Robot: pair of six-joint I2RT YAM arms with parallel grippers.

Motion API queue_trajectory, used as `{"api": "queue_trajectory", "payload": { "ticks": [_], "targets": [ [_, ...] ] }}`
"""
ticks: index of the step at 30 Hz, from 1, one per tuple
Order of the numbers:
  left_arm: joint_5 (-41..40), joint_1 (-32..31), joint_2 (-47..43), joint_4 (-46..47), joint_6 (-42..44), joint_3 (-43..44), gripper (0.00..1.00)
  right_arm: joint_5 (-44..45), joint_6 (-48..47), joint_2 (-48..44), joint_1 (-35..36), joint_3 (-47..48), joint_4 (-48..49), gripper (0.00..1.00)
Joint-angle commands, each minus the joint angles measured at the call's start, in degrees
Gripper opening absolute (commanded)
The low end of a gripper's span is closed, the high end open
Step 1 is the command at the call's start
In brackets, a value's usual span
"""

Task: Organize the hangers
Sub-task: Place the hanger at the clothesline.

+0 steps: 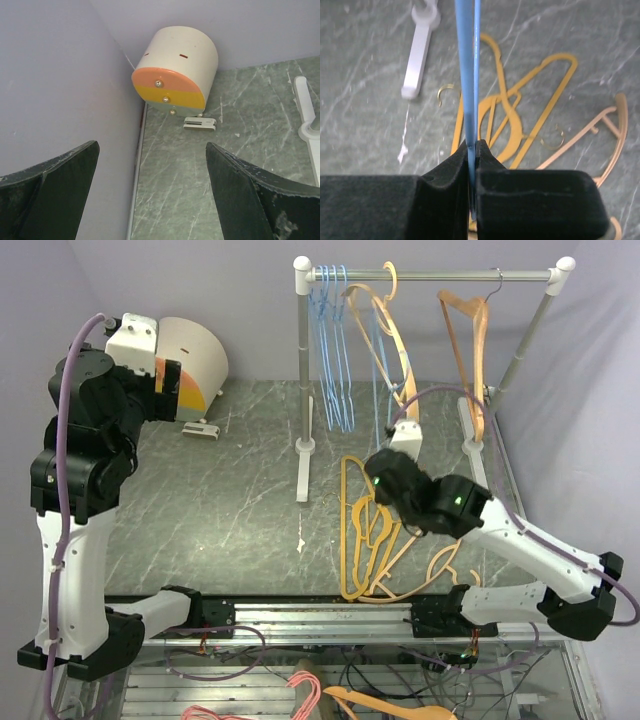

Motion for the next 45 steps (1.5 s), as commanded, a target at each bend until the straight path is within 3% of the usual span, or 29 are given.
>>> {"api": "queue_trajectory", "payload": {
  "ticks": [1, 10, 18, 40, 45],
  "targets": [
    [4.4, 1.6, -1.4, -1.1, -1.0, -0.1, 0.99, -7.8, -16.1, 0.5, -10.1, 5.3, 10.1, 0.00],
    [6.6, 4.4, -2.6, -1.6, -1.9, -1.5, 0.99, -21.6, -26.5, 11.1, -19.0, 20.3, 12.4, 0.00],
    [6.6, 4.5, -3.0, -1.6, -1.7, -2.2, 0.99, -29.1, -28.2, 16.5, -23.1, 24.3, 12.9, 0.00],
    [8.0, 4.6, -2.2, -2.1, -0.9, -4.1, 0.99, -37.7, -29.8, 34.5, -31.2, 40.5, 10.4, 0.00],
    [14.0, 4.6, -1.7, -3.8, 0.4, -6.0, 0.99, -39.5, -29.6, 35.9, -31.1, 39.2, 10.9, 0.00]
  ]
}}
